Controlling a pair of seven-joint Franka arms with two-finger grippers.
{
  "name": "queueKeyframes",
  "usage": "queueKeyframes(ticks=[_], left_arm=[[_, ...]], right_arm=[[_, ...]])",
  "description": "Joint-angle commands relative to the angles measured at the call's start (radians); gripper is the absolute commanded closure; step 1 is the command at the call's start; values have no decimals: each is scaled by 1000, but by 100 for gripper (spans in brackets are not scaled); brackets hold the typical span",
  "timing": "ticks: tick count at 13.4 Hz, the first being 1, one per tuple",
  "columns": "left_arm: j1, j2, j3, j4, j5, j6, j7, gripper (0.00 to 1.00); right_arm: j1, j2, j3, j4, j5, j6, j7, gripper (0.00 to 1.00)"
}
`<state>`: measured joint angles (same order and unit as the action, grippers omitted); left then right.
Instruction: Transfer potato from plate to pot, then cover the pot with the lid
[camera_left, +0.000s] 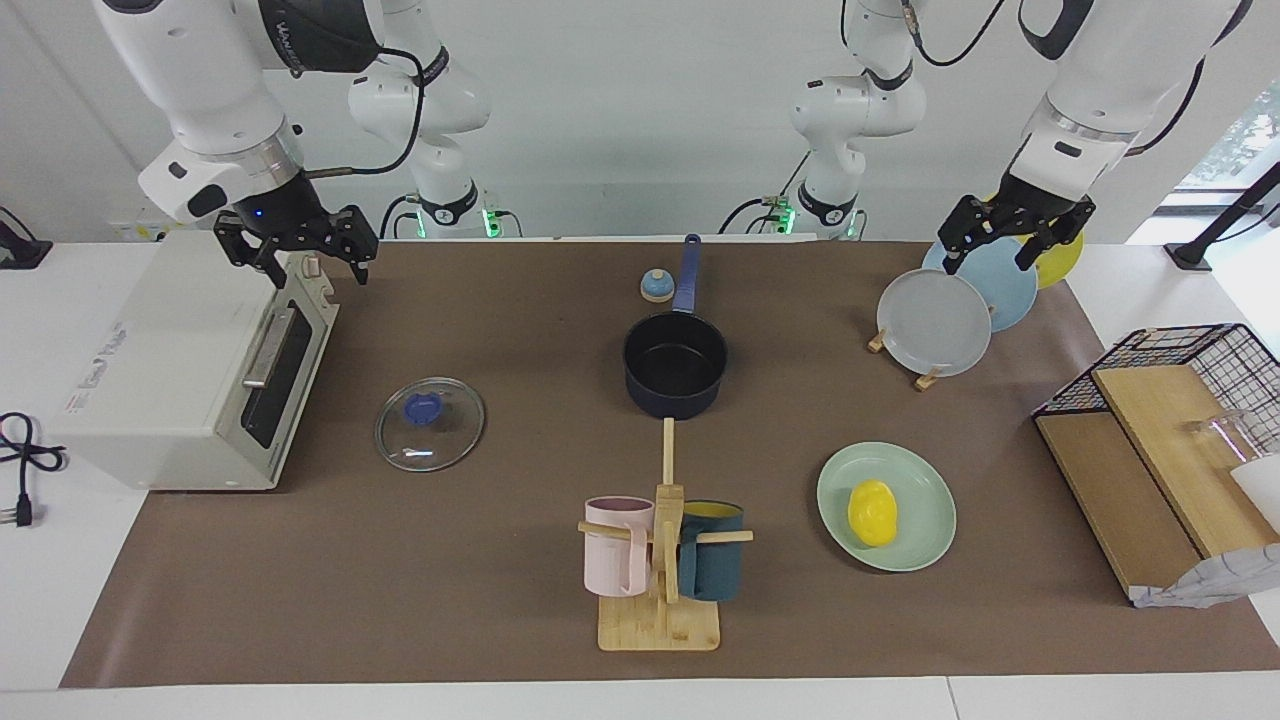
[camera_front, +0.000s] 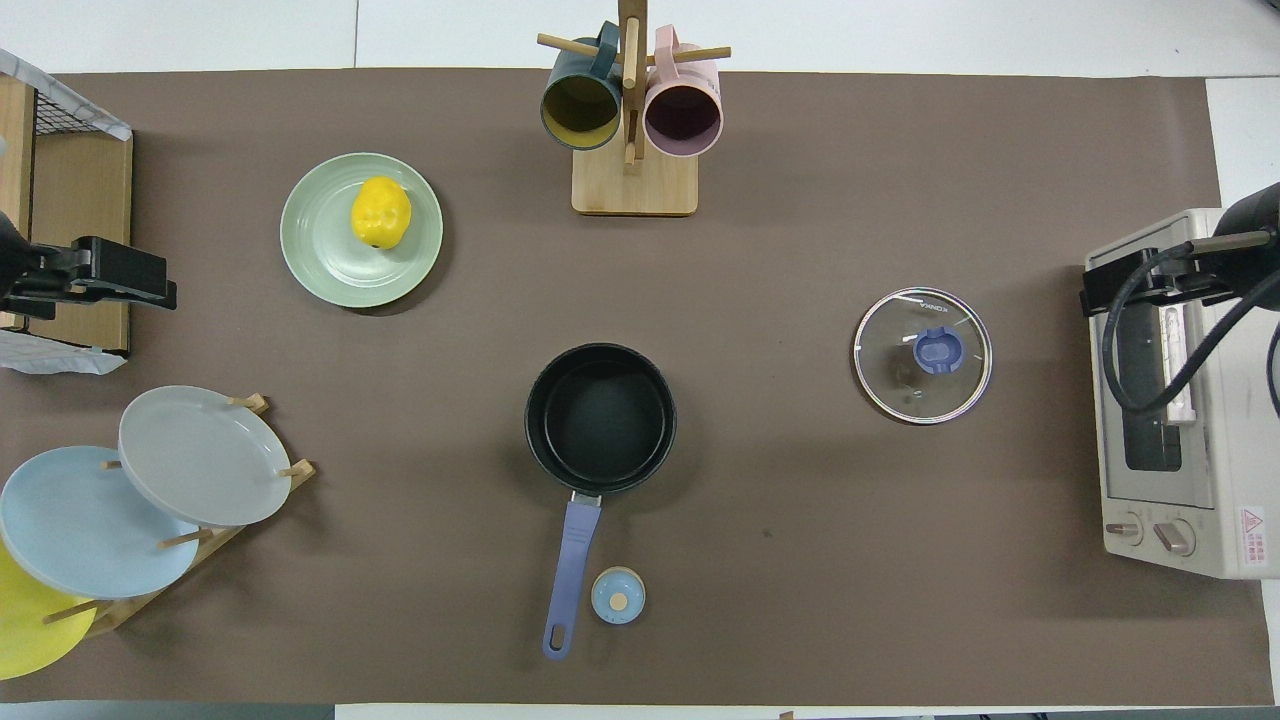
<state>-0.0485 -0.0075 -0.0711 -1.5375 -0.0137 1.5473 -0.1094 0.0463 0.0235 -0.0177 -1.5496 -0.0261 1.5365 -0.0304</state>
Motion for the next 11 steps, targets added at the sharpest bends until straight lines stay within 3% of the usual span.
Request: queueKeyframes(ticks=[1, 3, 5, 7, 9, 11], left_arm=[[-2, 53, -4, -3, -29, 51, -1, 0], [-28, 246, -7, 109, -45, 76, -7, 0], [-57, 483, -4, 312, -45, 100, -7, 0], [-69, 643, -4, 397, -49, 192, -9, 0], [-97, 708, 11, 401, -57, 270, -16, 0], [-96, 725, 7, 392, -48, 315, -16, 0]], right_arm=[[6, -60, 9, -113, 12, 59, 0, 0], [38, -60, 9, -174, 11, 164, -16, 0], [59, -7, 9, -204, 11, 246, -16, 0], [63, 50, 9, -272, 11, 376, -17, 0], [50, 52, 9, -416, 12, 527, -29, 0], [32, 79, 9, -490, 43, 654, -83, 0]])
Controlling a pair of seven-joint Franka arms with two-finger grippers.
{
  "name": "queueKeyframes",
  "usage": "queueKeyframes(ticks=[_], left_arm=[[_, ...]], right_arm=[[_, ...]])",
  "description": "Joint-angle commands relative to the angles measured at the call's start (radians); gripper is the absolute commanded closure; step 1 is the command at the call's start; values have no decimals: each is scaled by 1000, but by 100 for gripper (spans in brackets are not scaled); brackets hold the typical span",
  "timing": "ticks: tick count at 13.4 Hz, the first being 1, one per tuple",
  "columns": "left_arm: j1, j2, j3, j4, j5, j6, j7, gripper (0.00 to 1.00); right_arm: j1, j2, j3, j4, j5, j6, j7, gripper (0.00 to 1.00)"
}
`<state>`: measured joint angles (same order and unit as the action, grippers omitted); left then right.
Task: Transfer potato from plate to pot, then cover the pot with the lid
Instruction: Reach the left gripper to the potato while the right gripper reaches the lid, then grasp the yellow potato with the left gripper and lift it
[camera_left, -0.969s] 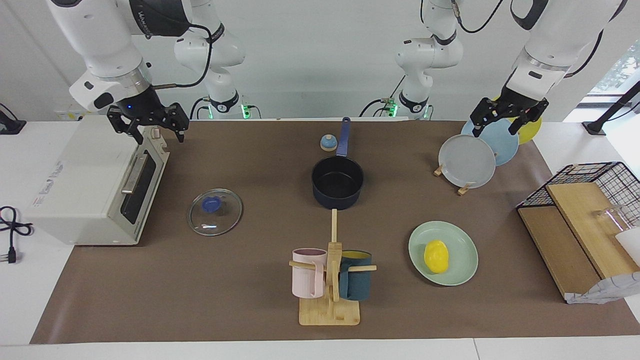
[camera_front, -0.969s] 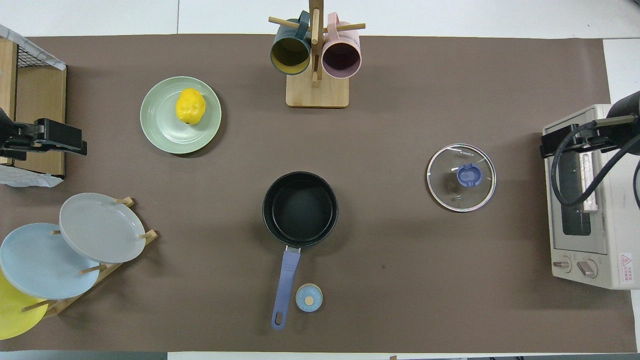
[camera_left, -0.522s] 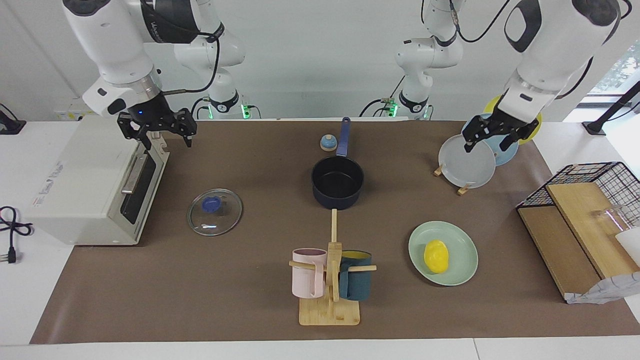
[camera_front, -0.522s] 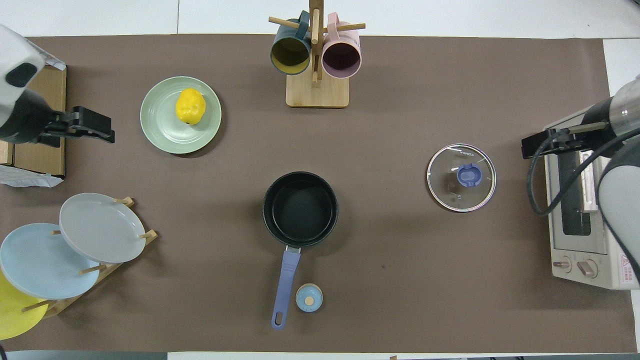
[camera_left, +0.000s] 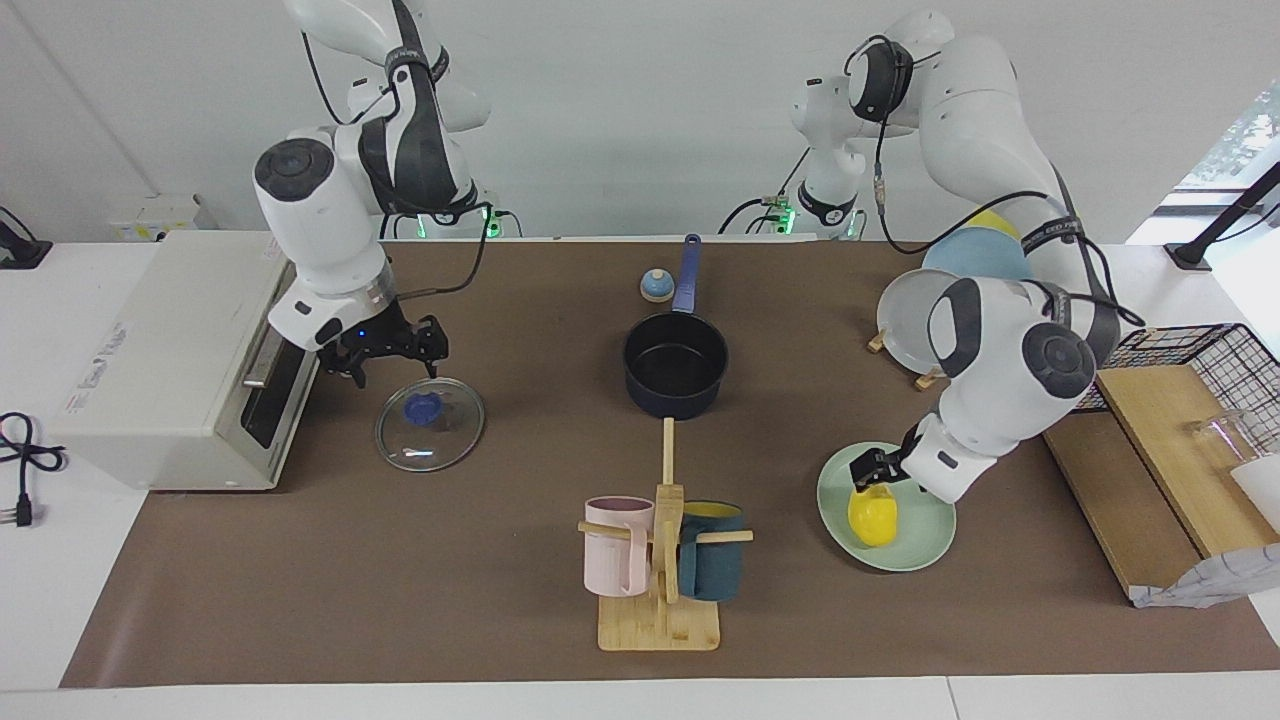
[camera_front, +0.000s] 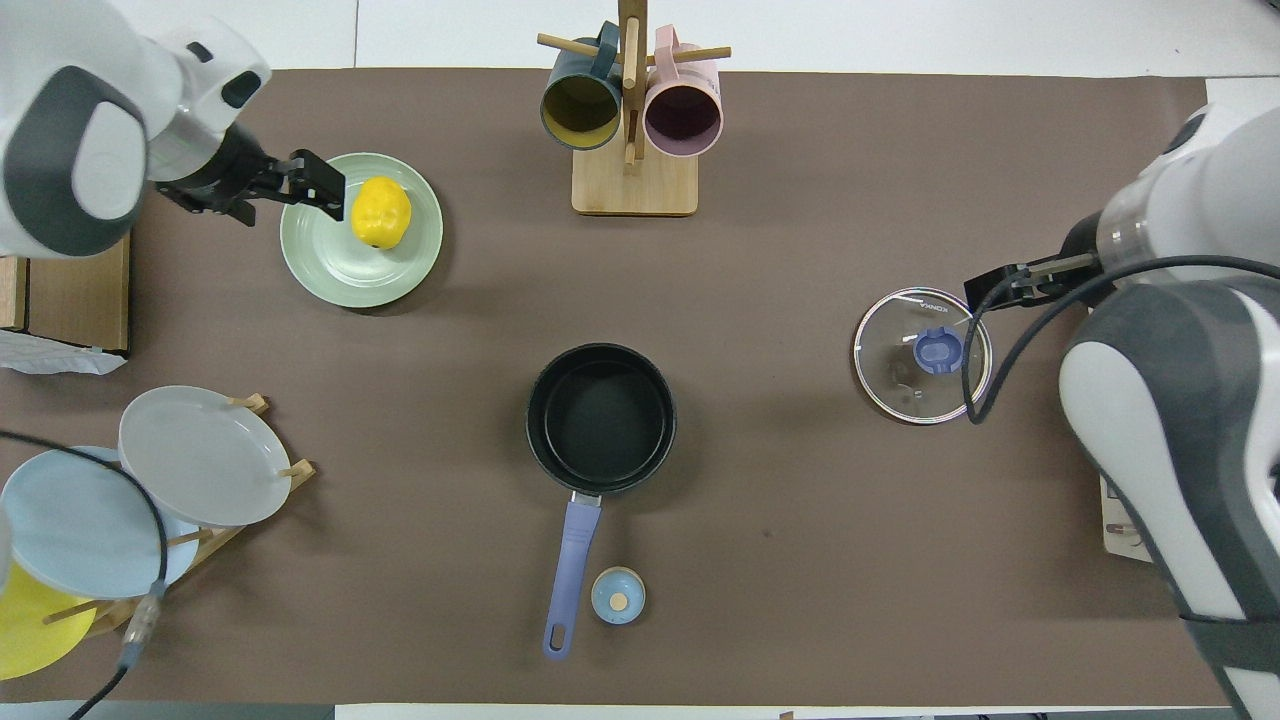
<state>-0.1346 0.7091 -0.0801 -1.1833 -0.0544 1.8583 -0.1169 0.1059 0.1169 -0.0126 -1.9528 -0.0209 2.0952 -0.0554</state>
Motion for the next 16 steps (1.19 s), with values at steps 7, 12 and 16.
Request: queueKeyframes(ticks=[7, 12, 16], left_arm=[[-23, -77, 23, -234, 38, 211, -53, 0], [-22, -79, 22, -207, 35, 193, -52, 100], [-17, -215, 16, -197, 2, 72, -59, 100]], right_arm=[[-3, 92, 3, -130, 53, 209, -64, 0], [-3, 96, 3, -133, 55, 201, -66, 0], [-9, 90, 3, -138, 55, 171, -66, 0]])
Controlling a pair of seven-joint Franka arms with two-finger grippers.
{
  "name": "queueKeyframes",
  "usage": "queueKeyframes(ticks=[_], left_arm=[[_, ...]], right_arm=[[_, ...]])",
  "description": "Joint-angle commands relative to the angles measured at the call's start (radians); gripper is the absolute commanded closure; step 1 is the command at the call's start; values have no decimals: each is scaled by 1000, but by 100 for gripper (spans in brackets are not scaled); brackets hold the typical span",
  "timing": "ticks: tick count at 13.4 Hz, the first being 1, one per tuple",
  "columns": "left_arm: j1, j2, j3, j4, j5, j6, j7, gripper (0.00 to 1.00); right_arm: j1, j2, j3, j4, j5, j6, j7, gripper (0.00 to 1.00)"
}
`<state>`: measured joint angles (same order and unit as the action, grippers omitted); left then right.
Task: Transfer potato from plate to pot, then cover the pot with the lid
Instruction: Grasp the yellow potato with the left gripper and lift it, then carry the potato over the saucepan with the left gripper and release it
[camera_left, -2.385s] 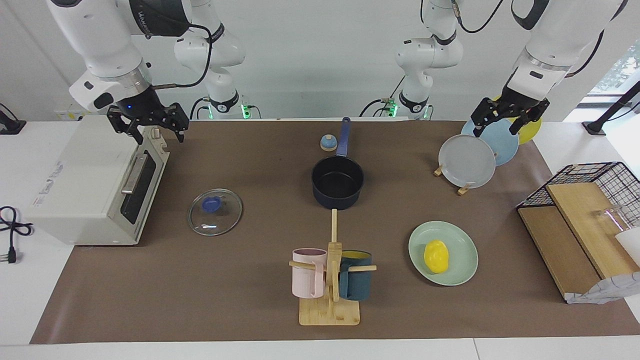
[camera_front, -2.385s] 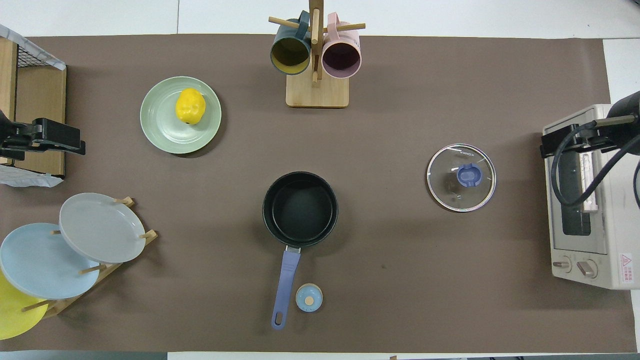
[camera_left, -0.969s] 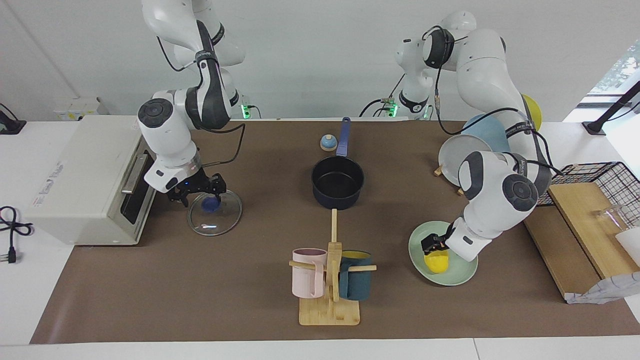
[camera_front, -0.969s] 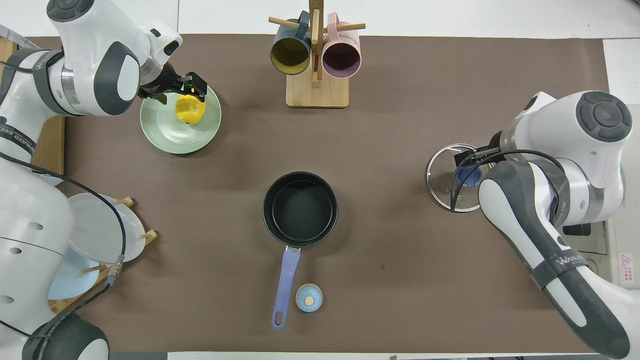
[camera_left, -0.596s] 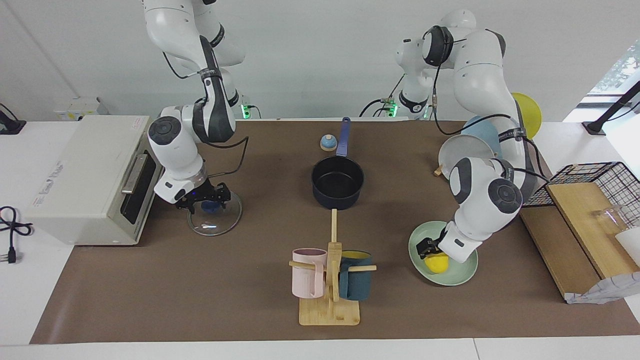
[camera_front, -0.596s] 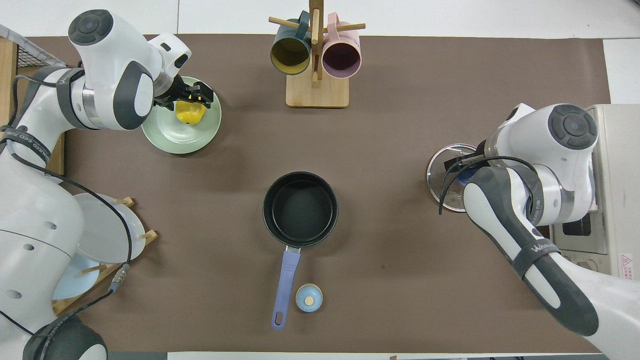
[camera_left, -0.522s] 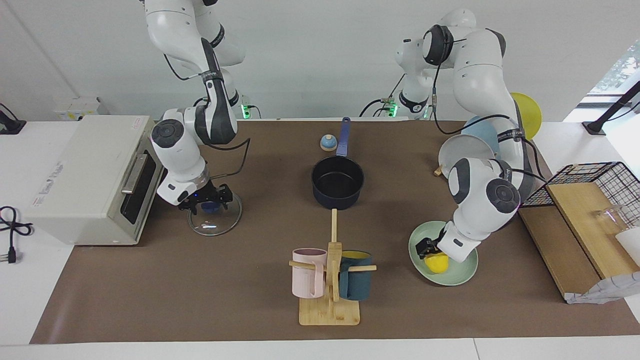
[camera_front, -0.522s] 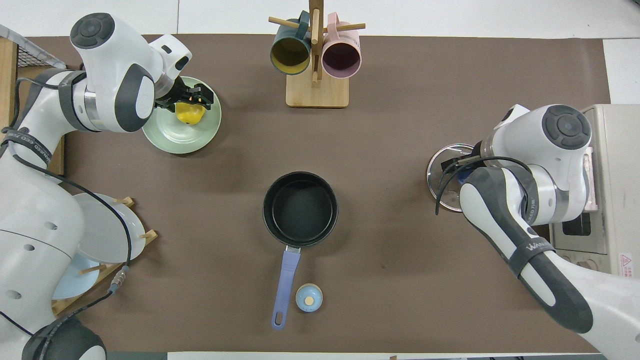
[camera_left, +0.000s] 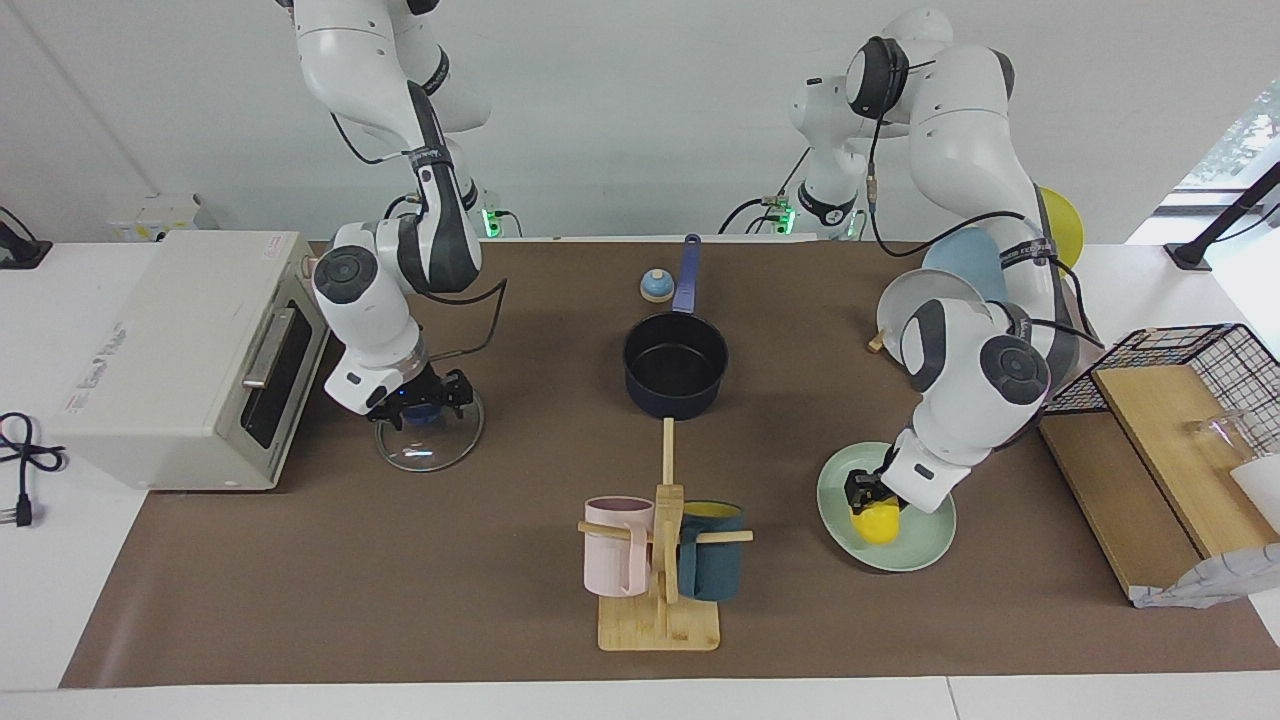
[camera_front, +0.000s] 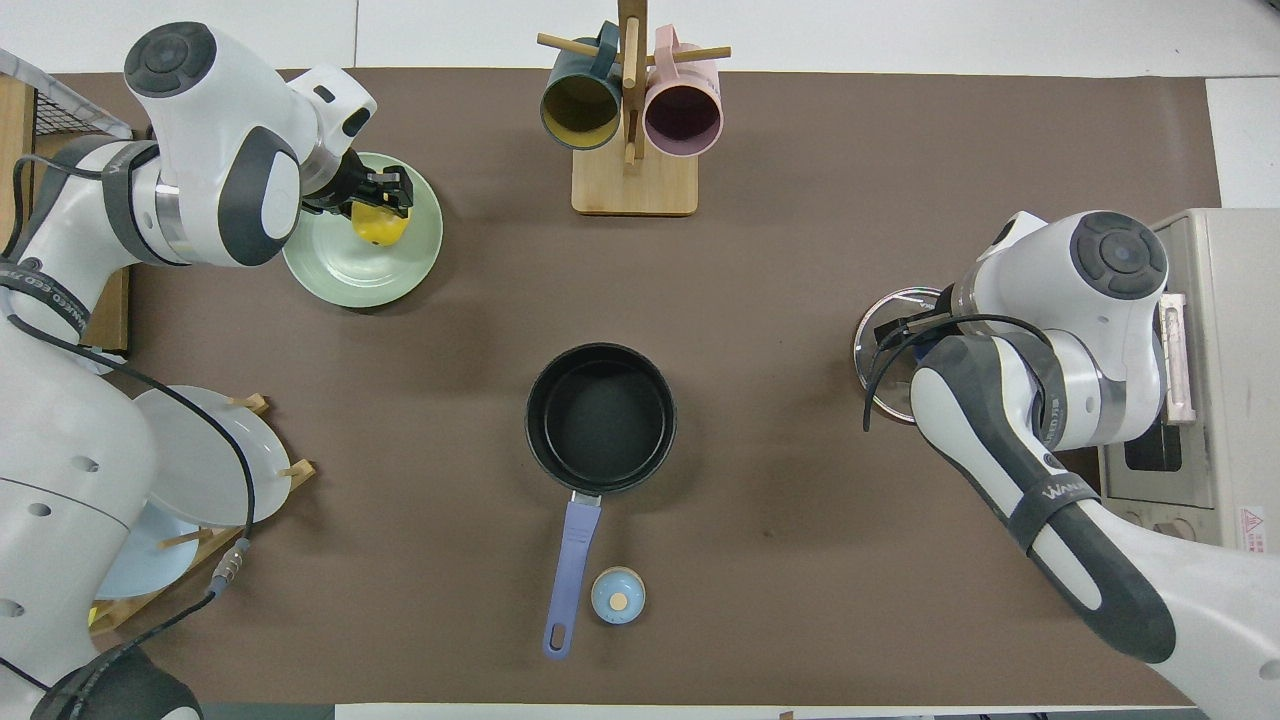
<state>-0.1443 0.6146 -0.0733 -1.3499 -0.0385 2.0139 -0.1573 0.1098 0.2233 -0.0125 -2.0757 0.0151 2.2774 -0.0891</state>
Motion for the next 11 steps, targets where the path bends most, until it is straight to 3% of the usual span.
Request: queueKeyframes(ticks=[1, 3, 5, 6, 8, 10, 11], left_arm=[[-15, -195, 10, -38, -52, -145, -54, 100], [-94, -313, 3, -73, -55, -233, -212, 100], [-215, -434, 3, -231, -57, -224, -383, 100], [-277, -473, 3, -318, -57, -161, -451, 100], [-377, -539, 3, -493, -57, 7, -557, 100], [-449, -518, 4, -557, -54, 72, -635, 100], [-464, -495, 6, -586, -49, 112, -645, 100]], right_arm=[[-12, -16, 3, -15, 19, -27, -32, 1], [-13, -18, 3, -15, 19, -30, -63, 9], [-13, -18, 3, -15, 19, -33, -67, 18], [-13, -19, 3, -15, 19, -35, -67, 27], [-12, -19, 3, -14, 19, -41, -67, 56], [-4, -18, 3, 8, 19, -64, -64, 92], [5, -15, 3, 41, 19, -93, -60, 100]])
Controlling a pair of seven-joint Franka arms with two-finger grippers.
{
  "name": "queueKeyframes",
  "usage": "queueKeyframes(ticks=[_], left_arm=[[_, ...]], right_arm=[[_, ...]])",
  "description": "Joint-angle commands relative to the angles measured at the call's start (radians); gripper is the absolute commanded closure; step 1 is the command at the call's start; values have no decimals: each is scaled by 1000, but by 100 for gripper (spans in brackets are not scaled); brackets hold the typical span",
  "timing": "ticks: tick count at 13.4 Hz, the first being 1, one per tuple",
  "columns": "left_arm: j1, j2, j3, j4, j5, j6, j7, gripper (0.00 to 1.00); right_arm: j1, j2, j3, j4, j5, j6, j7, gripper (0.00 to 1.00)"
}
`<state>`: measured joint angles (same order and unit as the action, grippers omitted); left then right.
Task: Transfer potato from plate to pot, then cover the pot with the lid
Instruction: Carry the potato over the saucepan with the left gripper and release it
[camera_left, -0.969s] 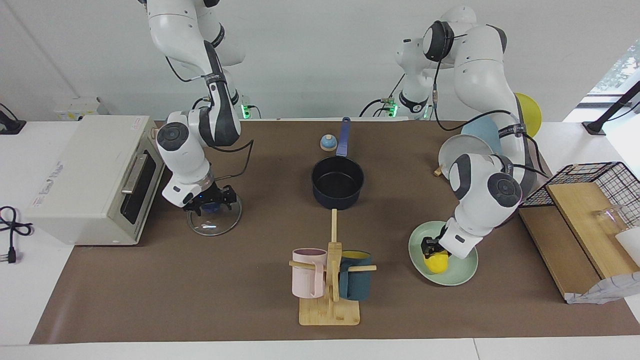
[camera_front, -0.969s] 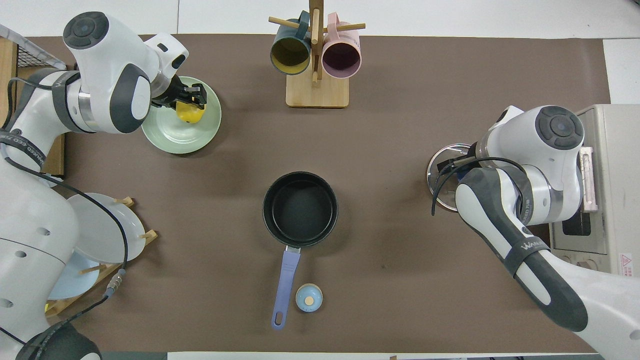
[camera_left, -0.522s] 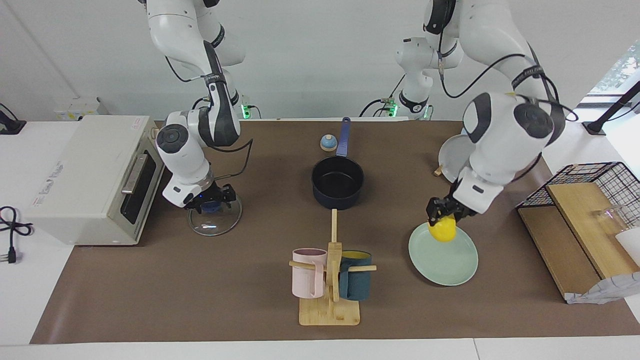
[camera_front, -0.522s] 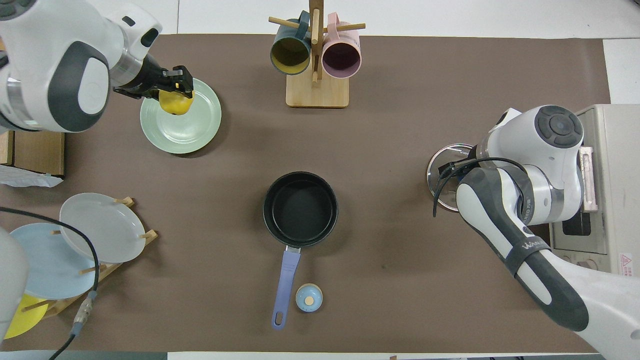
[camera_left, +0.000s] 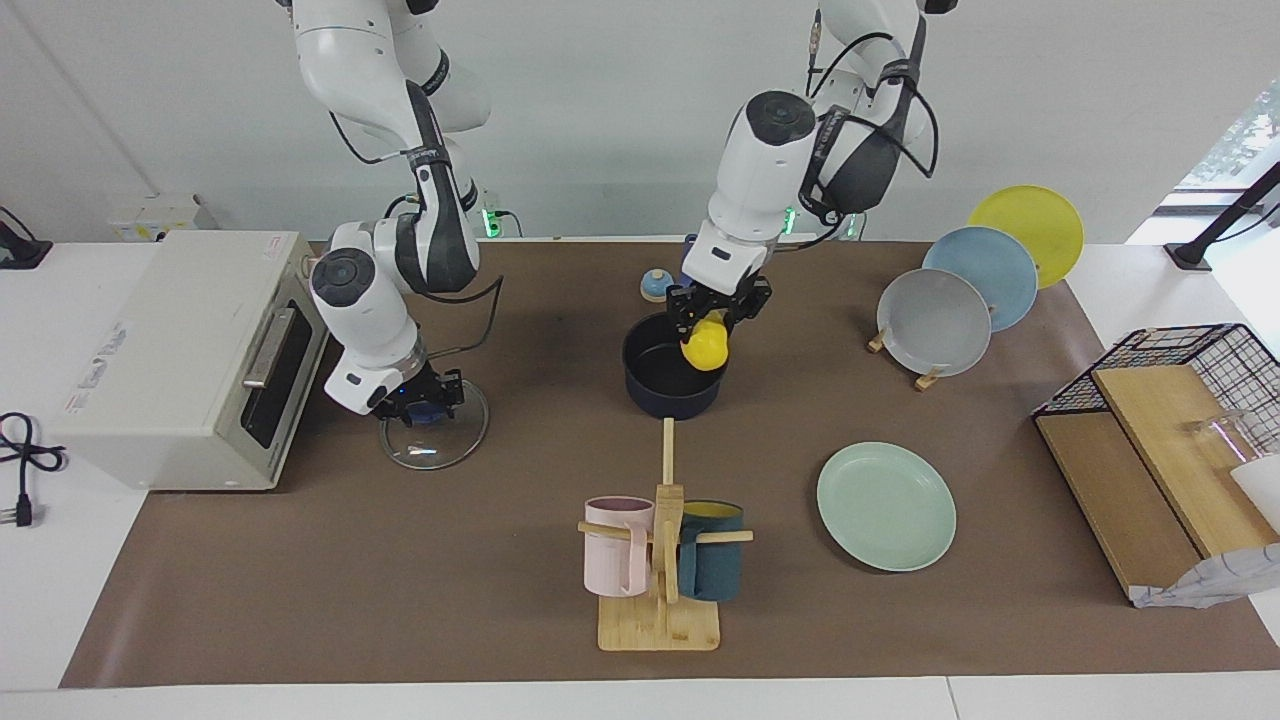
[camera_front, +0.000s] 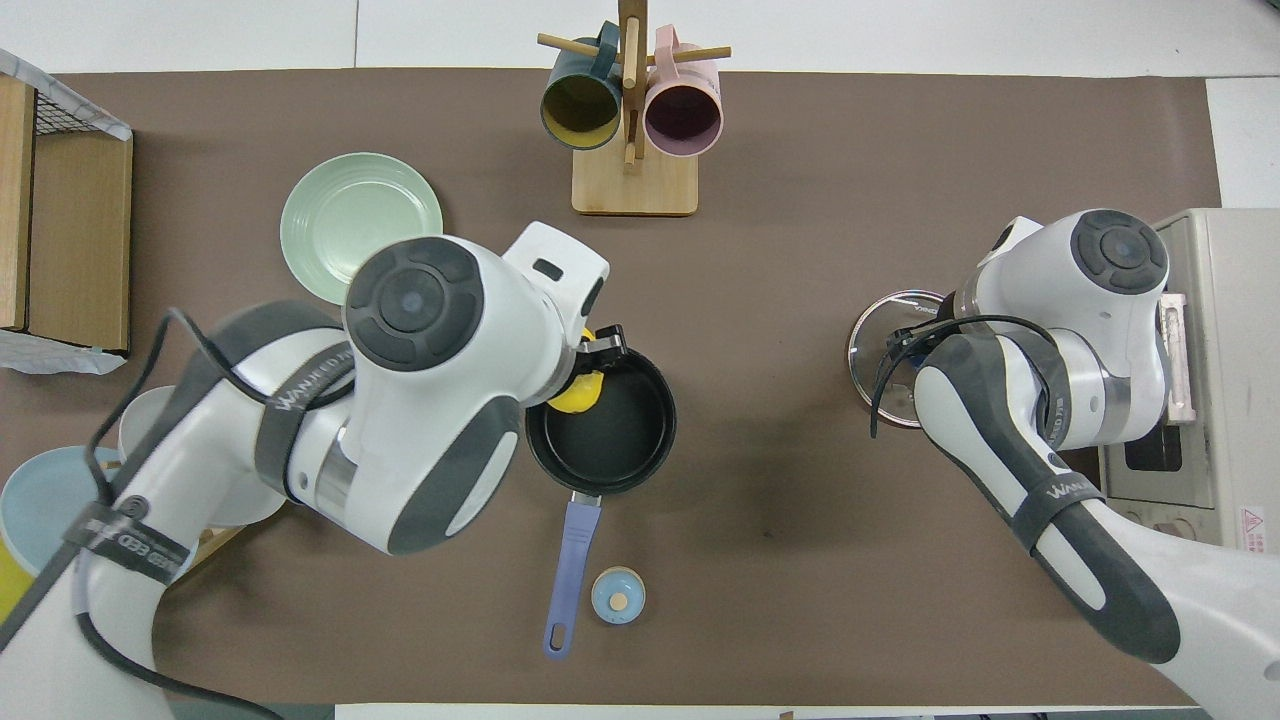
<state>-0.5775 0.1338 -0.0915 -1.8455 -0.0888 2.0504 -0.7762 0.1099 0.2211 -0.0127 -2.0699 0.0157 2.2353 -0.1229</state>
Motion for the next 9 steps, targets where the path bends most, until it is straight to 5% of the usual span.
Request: queueKeyframes(ticks=[1, 4, 9], left_arm=[[-41, -14, 24, -141, 1, 126, -25, 100], [-68, 10, 27, -204, 10, 209, -55, 100], [-110, 84, 24, -227, 100, 307, -161, 100]], right_arm=[[17, -8, 3, 62, 18, -77, -21, 100], [27, -14, 5, 112, 18, -139, -17, 100], [27, -51, 56, 374, 16, -472, 74, 100]])
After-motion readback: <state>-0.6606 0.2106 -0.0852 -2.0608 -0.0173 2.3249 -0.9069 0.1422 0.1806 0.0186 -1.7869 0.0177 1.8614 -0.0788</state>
